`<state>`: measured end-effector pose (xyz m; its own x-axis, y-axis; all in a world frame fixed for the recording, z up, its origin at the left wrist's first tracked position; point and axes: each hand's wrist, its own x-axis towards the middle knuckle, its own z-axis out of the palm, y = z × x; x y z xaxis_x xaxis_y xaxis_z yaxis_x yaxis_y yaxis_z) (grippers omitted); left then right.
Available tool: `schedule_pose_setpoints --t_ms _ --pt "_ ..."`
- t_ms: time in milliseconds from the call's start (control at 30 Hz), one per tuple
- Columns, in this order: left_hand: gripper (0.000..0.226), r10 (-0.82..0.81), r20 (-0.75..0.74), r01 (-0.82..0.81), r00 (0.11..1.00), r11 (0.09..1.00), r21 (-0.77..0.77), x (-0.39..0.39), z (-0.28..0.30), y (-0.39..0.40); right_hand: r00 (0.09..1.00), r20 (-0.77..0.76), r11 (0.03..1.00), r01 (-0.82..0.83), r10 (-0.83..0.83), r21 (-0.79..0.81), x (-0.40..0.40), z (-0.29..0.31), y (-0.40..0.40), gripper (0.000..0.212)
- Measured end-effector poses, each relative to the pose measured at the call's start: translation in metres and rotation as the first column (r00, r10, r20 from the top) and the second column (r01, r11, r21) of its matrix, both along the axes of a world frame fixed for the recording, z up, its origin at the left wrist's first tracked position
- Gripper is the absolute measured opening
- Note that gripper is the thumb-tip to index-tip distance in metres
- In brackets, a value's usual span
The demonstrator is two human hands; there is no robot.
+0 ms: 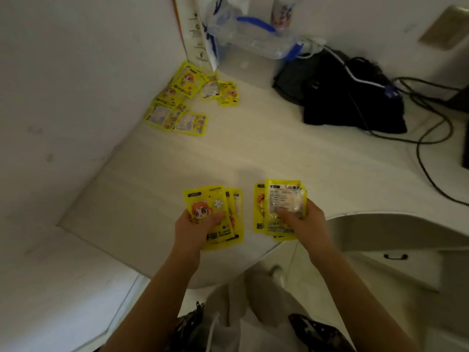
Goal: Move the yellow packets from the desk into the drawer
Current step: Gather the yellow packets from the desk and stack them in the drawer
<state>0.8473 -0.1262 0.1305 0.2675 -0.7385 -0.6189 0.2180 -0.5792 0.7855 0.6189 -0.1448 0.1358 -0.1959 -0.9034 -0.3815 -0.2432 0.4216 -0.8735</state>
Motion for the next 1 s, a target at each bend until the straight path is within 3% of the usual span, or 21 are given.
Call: schedule_pose_setpoints --t_ms 400,733,1000 --pt "0.038 -0.398 0.062 0.399 0.916 0.917 -0.020 -0.111 0.001 0.044 0.930 0.089 0.934 0.356 -0.357 0.030 -0.095 0.002 0.147 0.023" --pt "0.037 -0.616 0.054 0.615 0.786 0.788 0.032 -0.250 -0.016 0.159 0.748 0.168 0.766 0.635 -0.642 0.101 -0.203 0.002 0.317 0.024" --pt "0.035 -0.734 -0.004 0.733 0.679 0.678 0.054 -0.368 -0.026 0.249 0.600 0.122 0.612 0.777 -0.791 0.145 -0.281 0.001 0.428 0.023"
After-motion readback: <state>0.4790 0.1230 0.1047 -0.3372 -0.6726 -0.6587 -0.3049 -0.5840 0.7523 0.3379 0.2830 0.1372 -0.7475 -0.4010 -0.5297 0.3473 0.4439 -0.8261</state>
